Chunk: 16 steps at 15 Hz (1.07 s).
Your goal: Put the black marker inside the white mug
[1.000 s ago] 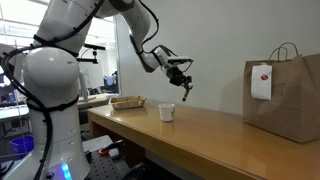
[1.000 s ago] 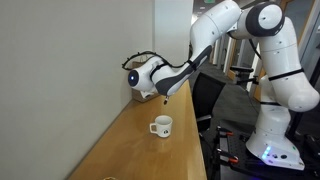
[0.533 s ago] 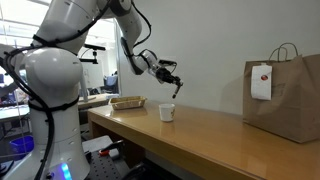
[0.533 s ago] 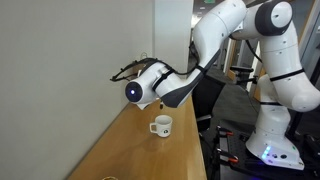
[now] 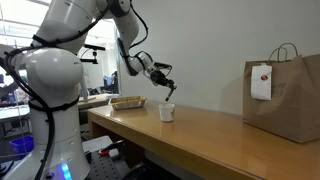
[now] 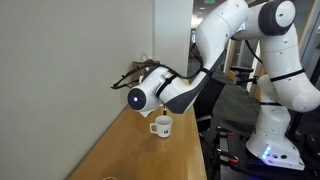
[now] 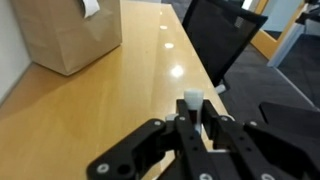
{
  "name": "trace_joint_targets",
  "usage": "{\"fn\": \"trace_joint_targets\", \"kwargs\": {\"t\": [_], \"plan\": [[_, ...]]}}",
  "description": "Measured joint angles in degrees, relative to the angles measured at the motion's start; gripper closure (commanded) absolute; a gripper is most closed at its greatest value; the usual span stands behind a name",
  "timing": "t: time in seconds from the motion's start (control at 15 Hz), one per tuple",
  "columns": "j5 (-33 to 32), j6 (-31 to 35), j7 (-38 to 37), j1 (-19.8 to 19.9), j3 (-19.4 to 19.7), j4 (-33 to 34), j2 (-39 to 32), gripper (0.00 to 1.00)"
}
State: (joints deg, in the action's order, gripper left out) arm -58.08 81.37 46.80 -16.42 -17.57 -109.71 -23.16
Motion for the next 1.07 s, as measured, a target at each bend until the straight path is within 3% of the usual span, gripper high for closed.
{"fn": "trace_joint_targets", "kwargs": {"t": [0.33,0.93,1.0,1.07], "plan": [[8.0,2.1,-1.9,1.9,0.0,0.8,0.1,0.95],[11.8,9.1,-4.5,5.2,1.1,0.4,0.3,0.95],[12.3,9.4,-4.5,5.2,1.1,0.3,0.3,0.55],[12.5,9.8,-4.5,5.2,1.1,0.1,0.2,0.54]]}}
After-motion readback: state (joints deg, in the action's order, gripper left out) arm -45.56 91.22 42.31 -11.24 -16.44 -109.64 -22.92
